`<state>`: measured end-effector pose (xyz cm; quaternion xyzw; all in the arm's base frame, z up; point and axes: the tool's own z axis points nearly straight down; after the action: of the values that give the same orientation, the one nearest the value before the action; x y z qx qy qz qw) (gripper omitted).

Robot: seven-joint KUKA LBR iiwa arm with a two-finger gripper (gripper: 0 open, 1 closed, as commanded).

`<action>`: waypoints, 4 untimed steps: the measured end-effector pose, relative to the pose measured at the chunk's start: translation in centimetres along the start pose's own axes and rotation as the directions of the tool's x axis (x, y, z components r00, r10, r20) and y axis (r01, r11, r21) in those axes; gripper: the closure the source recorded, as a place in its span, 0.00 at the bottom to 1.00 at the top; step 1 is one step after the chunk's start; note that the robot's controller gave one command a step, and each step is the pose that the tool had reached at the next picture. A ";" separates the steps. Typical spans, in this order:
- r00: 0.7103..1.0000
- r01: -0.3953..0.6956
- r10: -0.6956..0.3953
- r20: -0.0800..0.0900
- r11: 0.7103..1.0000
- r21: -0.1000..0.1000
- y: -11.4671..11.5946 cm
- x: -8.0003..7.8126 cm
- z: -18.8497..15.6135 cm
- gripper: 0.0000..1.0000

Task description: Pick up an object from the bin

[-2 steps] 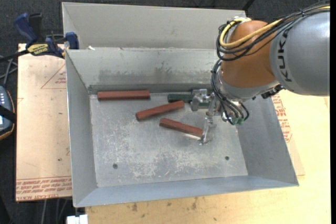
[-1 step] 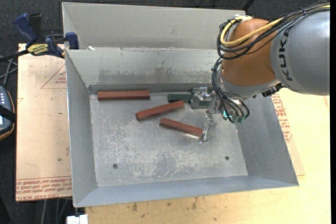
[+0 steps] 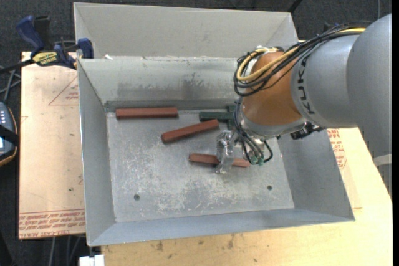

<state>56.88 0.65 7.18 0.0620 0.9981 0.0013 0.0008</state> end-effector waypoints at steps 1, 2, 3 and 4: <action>1.000 0.000 0.000 0.000 1.000 0.000 0.0 0.0 0.0 1.00; 1.000 0.016 -0.016 0.010 1.000 0.000 2.3 -0.3 -18.5 1.00; 1.000 0.015 -0.015 0.002 1.000 0.002 2.2 -0.2 -18.1 0.00; 1.000 0.015 -0.015 0.001 1.000 0.002 2.2 -0.2 -18.1 0.00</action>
Offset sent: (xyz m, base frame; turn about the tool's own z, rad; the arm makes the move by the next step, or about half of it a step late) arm 0.0034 0.0207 0.1810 -0.0123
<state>57.30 2.81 25.28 0.0543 0.9985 0.0004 0.0015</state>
